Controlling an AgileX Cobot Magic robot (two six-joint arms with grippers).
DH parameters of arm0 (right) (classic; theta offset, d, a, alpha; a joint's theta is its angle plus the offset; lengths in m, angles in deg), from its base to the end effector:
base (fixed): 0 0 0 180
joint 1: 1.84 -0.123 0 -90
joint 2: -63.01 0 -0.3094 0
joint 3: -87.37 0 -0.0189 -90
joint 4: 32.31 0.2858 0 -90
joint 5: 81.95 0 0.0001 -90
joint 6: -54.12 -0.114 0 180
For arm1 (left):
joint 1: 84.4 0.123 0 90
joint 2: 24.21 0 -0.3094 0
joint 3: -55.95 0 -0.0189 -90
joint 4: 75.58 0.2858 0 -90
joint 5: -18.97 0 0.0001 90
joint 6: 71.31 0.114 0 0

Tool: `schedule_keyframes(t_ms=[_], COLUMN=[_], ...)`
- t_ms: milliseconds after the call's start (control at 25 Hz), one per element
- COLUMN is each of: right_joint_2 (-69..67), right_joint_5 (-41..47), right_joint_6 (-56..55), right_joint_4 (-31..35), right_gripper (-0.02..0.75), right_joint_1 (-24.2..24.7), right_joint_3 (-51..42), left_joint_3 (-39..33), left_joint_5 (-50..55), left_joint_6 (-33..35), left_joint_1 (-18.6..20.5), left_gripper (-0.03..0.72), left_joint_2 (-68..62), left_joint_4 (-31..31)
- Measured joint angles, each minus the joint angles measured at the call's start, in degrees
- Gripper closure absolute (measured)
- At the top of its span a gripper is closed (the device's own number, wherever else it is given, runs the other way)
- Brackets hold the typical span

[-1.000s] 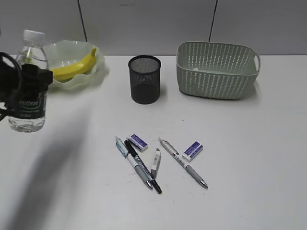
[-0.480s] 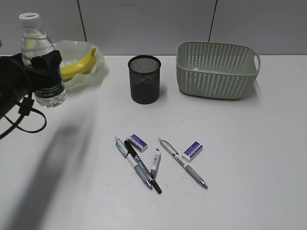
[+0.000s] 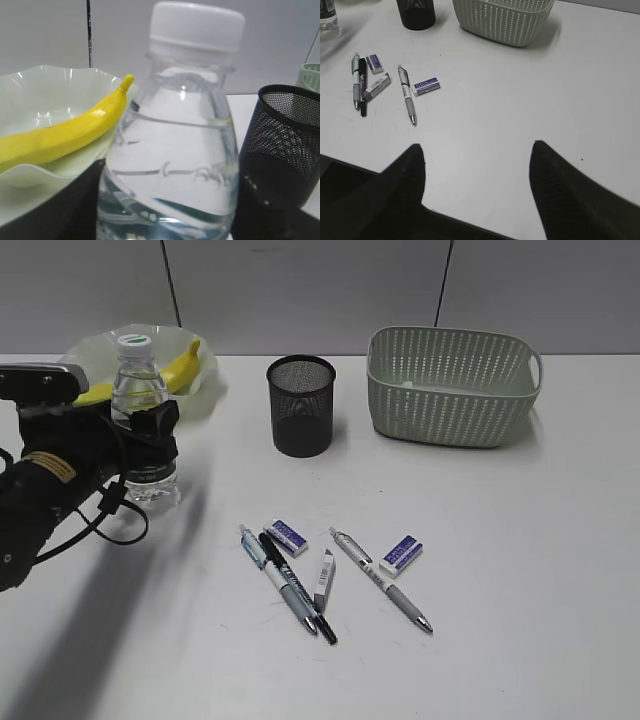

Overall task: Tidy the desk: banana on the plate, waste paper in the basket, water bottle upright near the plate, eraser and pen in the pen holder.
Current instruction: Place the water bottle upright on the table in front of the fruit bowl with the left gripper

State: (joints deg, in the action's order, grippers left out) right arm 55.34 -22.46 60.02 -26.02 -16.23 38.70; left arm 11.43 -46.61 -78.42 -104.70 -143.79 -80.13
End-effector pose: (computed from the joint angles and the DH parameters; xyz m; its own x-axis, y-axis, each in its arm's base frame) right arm 0.0196 0.0161 0.2892 -0.4037 -0.1520 -0.9022 -0.3492 0.9370 -0.0016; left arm 0.3420 -0.1177 0.1053 -0.1820 -0.0989 -0.9783 0.2537 0.9565 -0.1439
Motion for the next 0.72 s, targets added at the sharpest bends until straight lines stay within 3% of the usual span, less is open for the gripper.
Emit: schedule_keyframes(t_ms=[480,720], right_joint_2=[-0.53,-0.53], right_joint_5=[0.00,0.00], right_joint_6=[-0.06,-0.06], right_joint_4=[-0.03,-0.07], right_gripper=[0.220,0.220], right_joint_1=[0.00,0.00], right_joint_3=[0.00,0.00], left_joint_3=[2.71,1.56], left_joint_5=[-2.74,-1.16], left_joint_6=[-0.18,-0.23], left_joint_1=[0.77,0.77], left_gripper=[0.184,0.148], left_joint_2=[-5.04,-3.04], left_joint_4=[-0.13,0.04])
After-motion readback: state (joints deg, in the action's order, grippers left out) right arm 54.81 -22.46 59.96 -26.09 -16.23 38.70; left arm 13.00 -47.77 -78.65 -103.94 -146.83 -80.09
